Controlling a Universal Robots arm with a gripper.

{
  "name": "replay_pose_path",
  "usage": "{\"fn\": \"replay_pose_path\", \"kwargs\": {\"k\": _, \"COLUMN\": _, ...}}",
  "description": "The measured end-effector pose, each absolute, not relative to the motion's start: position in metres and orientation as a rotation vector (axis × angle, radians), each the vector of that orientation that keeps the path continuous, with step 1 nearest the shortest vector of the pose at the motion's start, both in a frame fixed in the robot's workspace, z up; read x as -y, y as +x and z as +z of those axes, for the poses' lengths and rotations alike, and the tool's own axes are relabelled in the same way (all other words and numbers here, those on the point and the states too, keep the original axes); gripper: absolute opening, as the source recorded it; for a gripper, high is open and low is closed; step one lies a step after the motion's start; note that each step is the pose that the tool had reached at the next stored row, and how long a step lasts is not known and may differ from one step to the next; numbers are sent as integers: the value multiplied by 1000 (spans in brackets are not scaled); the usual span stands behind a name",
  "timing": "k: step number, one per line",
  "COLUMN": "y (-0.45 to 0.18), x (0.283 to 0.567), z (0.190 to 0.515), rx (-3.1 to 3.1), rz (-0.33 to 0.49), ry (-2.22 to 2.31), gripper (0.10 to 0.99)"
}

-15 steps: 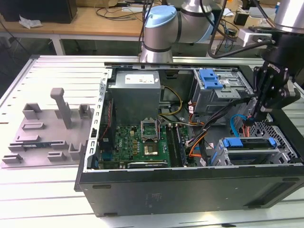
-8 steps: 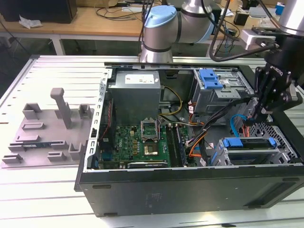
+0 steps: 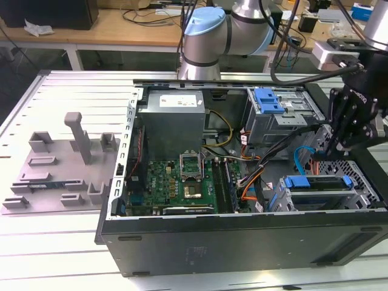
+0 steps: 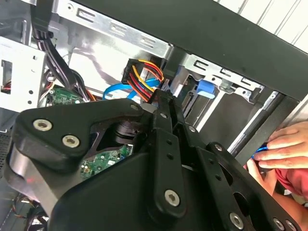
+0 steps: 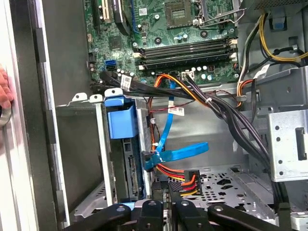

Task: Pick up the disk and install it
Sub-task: 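Insert the first disk wire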

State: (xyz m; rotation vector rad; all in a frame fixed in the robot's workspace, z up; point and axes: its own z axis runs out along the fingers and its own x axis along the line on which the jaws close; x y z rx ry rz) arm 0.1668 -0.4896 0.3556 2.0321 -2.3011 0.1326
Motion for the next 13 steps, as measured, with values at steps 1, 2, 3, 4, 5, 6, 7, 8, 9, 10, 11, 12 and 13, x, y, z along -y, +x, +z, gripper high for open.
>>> {"fn": "replay_pose_path", "kwargs": {"k": 1, "y": 167, "x": 491, "z": 356, "rx": 2301, "rz": 131, "ry": 2033, "gripper": 165}}
{"fn": "replay_pose_path", "kwargs": {"k": 2, "y": 167, "x": 492, "z": 356, "rx": 2302, "rz": 130, "ry": 2034, "gripper": 165}}
{"fn": "replay_pose_path", "kwargs": {"k": 3, "y": 167, "x": 494, "z": 356, "rx": 2302, "rz": 128, "ry": 2035, "gripper": 165}}
{"fn": "replay_pose_path", "kwargs": {"k": 4, "y": 167, "x": 497, "z": 356, "rx": 2301, "rz": 124, "ry": 2041, "gripper": 165}}
{"fn": "replay_pose_path", "kwargs": {"k": 5, "y": 166, "x": 498, "z": 356, "rx": 2290, "rz": 124, "ry": 2054, "gripper": 165}}
{"fn": "replay_pose_path", "kwargs": {"k": 6, "y": 166, "x": 498, "z": 356, "rx": 2284, "rz": 124, "ry": 2062, "gripper": 165}}
{"fn": "replay_pose_path", "kwargs": {"k": 7, "y": 165, "x": 498, "z": 356, "rx": 2275, "rz": 125, "ry": 2072, "gripper": 165}}
{"fn": "replay_pose_path", "kwargs": {"k": 8, "y": 165, "x": 498, "z": 356, "rx": 2260, "rz": 125, "ry": 2089, "gripper": 165}}
{"fn": "replay_pose_path", "kwargs": {"k": 9, "y": 165, "x": 499, "z": 356, "rx": 2255, "rz": 126, "ry": 2095, "gripper": 165}}
{"fn": "replay_pose_path", "kwargs": {"k": 10, "y": 165, "x": 500, "z": 356, "rx": 2253, "rz": 126, "ry": 2097, "gripper": 165}}
{"fn": "replay_pose_path", "kwargs": {"k": 11, "y": 165, "x": 501, "z": 356, "rx": 2253, "rz": 126, "ry": 2097, "gripper": 165}}
{"fn": "replay_pose_path", "kwargs": {"k": 12, "y": 165, "x": 502, "z": 356, "rx": 2253, "rz": 125, "ry": 2097, "gripper": 165}}
{"fn": "replay_pose_path", "kwargs": {"k": 13, "y": 165, "x": 503, "z": 356, "rx": 2253, "rz": 125, "ry": 2097, "gripper": 165}}
